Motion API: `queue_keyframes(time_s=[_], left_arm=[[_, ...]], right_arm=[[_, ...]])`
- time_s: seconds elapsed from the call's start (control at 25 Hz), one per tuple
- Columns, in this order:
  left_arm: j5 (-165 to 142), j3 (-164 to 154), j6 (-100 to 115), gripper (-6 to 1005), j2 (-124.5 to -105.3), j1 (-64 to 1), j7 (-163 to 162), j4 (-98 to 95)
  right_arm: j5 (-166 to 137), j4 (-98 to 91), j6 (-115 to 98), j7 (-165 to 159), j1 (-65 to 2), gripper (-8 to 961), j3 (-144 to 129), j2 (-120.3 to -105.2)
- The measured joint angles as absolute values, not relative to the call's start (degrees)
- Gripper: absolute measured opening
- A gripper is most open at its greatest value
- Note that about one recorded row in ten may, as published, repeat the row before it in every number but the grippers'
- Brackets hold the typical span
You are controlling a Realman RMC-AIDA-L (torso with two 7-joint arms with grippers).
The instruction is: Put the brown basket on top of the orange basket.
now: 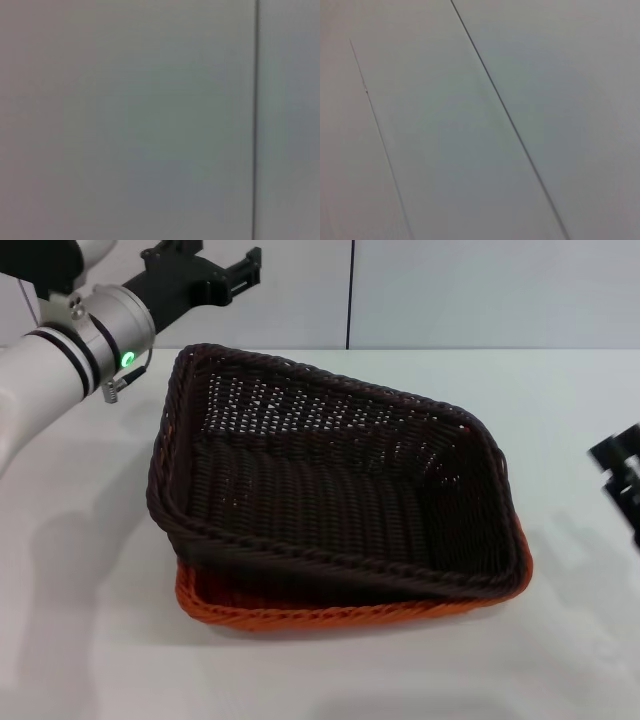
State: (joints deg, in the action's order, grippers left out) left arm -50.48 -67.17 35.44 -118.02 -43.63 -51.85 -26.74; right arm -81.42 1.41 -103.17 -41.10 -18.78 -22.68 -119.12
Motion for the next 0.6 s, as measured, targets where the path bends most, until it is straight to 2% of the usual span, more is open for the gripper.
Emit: queue_keyframes(time_s=[0.28,0.6], left_arm=[[-50.4,-62.0,38.1,834,-118.05,-42.4,-51.9,-26.9],[-45.4,-49.7,55.2,834,-118.48,-36.1,-46.3,-23.6]], right_arm=[[-81.4,-4.0,-102.5,-41.0,-21.3,542,-16.6,-118.92],[-81.3,-7.9,-95.5,-35.9,-26.8,542,-5.1,-118.62]])
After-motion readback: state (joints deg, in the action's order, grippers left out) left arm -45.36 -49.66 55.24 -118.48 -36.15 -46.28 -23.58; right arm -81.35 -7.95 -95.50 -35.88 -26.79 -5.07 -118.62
